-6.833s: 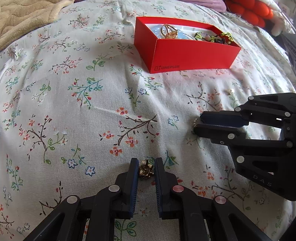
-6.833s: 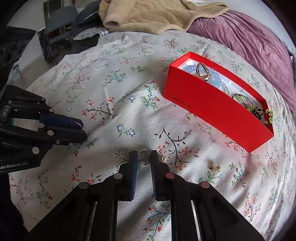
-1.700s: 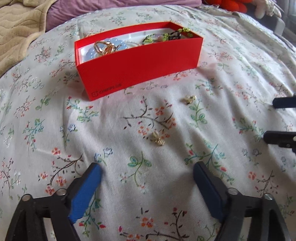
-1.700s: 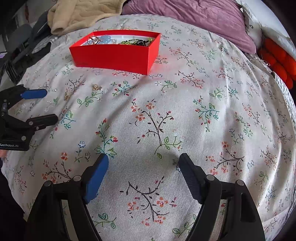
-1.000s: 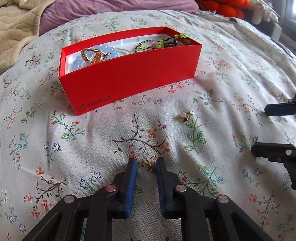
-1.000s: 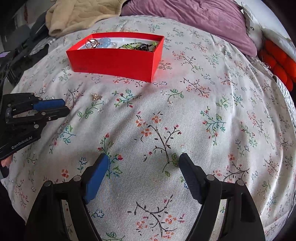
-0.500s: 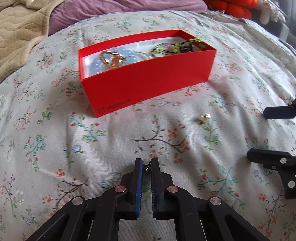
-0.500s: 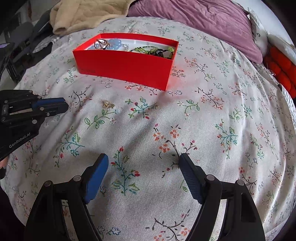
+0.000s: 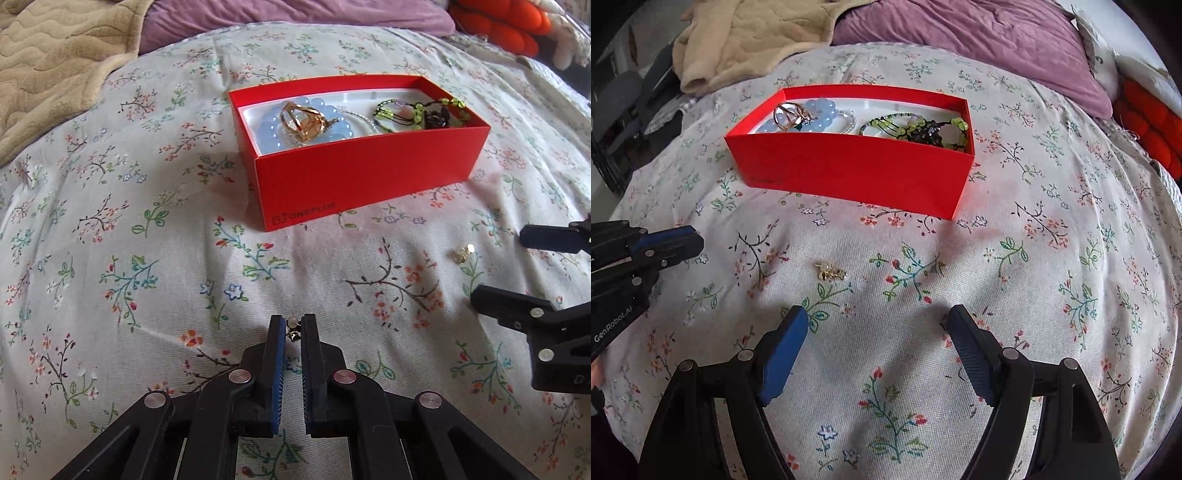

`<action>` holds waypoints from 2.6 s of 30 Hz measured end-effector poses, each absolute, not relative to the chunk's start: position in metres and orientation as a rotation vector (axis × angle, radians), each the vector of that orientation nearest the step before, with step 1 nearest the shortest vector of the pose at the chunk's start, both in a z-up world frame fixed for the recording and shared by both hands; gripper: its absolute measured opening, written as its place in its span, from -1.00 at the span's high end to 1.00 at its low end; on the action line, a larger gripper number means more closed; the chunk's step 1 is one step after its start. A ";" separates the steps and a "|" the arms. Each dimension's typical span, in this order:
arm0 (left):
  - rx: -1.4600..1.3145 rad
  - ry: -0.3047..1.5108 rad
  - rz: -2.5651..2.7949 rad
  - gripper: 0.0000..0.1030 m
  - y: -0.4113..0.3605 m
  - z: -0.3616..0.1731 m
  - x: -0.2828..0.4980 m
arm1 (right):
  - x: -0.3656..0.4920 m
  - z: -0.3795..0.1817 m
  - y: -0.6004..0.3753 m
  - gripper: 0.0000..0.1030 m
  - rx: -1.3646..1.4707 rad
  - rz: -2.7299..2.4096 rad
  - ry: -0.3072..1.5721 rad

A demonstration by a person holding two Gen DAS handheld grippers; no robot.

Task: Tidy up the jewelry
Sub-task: 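Close the right tool on the other small gold stud while the left tool holds its stud, then carry both gold studs over the red box with both tools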

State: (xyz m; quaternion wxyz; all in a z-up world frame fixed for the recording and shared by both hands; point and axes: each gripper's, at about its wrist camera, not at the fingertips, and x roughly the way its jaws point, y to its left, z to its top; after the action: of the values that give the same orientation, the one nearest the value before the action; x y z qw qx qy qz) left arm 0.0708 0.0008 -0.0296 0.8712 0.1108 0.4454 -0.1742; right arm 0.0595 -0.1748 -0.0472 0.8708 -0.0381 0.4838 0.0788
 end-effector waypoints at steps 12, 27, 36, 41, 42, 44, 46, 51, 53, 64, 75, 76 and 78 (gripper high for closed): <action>0.219 0.935 -0.368 0.94 0.009 -0.027 0.070 | 0.074 -0.047 -0.156 0.00 -0.099 0.169 1.001; 0.215 0.937 -0.366 0.93 0.010 -0.027 0.070 | 0.074 -0.045 -0.152 0.73 -0.123 0.199 1.002; 0.214 0.937 -0.366 0.93 0.010 -0.026 0.069 | 0.070 -0.043 -0.152 0.80 -0.138 0.207 1.002; 0.218 0.937 -0.368 0.93 0.008 -0.025 0.068 | 0.068 -0.040 -0.154 0.81 -0.133 0.207 1.012; 0.216 0.936 -0.368 0.93 0.008 -0.025 0.068 | 0.068 -0.040 -0.155 0.81 -0.131 0.207 1.014; 0.214 0.935 -0.368 0.93 0.008 -0.024 0.067 | 0.067 -0.038 -0.156 0.81 -0.127 0.204 1.021; 0.209 0.934 -0.370 0.93 0.008 -0.022 0.068 | 0.065 -0.036 -0.158 0.81 -0.122 0.203 1.023; 0.197 0.924 -0.379 0.93 0.006 -0.013 0.067 | 0.063 -0.027 -0.165 0.81 -0.099 0.193 1.026; 0.191 0.918 -0.381 0.93 0.006 -0.009 0.067 | 0.062 -0.022 -0.167 0.81 -0.093 0.185 1.026; 0.123 0.862 -0.399 0.93 -0.003 0.028 0.076 | 0.065 0.021 -0.185 0.81 0.005 0.167 0.955; 0.031 0.817 -0.437 0.93 -0.031 0.048 0.102 | 0.096 0.048 -0.199 0.80 0.093 0.180 0.880; 0.019 0.814 -0.443 0.93 -0.034 0.048 0.106 | 0.099 0.048 -0.199 0.80 0.101 0.186 0.879; 0.007 0.812 -0.447 0.93 -0.040 0.045 0.113 | 0.106 0.046 -0.200 0.80 0.117 0.196 0.880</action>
State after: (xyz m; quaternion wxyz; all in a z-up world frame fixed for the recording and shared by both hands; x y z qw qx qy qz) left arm 0.1128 -0.0405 0.0453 0.8946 0.0035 0.3914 -0.2155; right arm 0.1063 -0.1995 0.0462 0.8984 0.0564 0.4252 0.0948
